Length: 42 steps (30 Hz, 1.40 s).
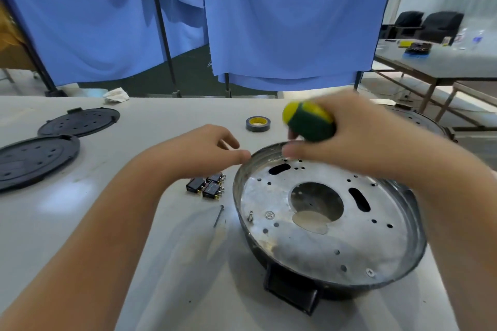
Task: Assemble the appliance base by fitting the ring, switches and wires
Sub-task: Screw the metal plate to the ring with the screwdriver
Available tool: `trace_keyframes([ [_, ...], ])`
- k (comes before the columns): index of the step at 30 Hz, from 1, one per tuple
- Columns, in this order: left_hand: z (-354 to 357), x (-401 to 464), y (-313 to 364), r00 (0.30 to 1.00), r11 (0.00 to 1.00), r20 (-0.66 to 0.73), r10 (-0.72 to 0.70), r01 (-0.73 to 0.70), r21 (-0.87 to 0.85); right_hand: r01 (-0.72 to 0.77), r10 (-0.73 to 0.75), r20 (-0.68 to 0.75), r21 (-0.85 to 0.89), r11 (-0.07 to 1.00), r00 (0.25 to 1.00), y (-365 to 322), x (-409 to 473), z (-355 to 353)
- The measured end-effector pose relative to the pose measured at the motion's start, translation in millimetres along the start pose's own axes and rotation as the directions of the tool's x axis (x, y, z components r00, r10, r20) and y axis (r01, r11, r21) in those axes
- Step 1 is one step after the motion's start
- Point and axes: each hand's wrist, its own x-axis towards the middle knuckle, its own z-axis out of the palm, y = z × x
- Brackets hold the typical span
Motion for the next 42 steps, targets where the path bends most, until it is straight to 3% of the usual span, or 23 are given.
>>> trace_keyframes([
  [2, 6.1, 2.6, -5.1, 0.998, 0.998, 0.025, -0.057, 0.058, -0.008, -0.008, 0.02, 0.111, -0.108, 0.994, 0.994, -1.9, 2.0, 16.4],
  [6, 21.1, 3.5, -7.6, 0.969, 0.953, 0.157, -0.19, 0.221, -0.207, 0.035, 0.017, 0.298, -0.17, 0.985, 0.955, -9.7, 4.1, 47.1],
  [10, 34.3, -1.3, -13.1, 0.96, 0.922, 0.184, -0.212, 0.259, -0.287, 0.058, 0.016, 0.389, -0.177, 0.982, 0.921, -7.7, 6.3, 67.7],
  [15, 54.5, -5.9, -27.9, 0.961, 0.839, 0.228, -0.154, 0.249, -0.484, 0.074, 0.015, 0.365, -0.229, 0.971, 0.931, -1.7, 7.2, 77.0],
  [21, 71.5, -5.5, -31.7, 0.989, 0.769, 0.104, -0.103, 0.145, -0.622, 0.073, -0.004, 0.355, -0.181, 0.981, 0.935, 0.2, 9.1, 79.6],
  [26, 75.5, -3.1, -32.5, 0.995, 0.791, 0.019, -0.102, 0.093, -0.604, 0.057, 0.006, 0.341, -0.177, 0.983, 0.94, 1.1, 8.1, 80.4],
  [42, 75.3, -1.4, -33.8, 0.997, 0.804, 0.036, -0.064, 0.073, -0.59, 0.061, -0.011, 0.333, -0.141, 0.988, 0.943, -0.4, 6.9, 81.8],
])
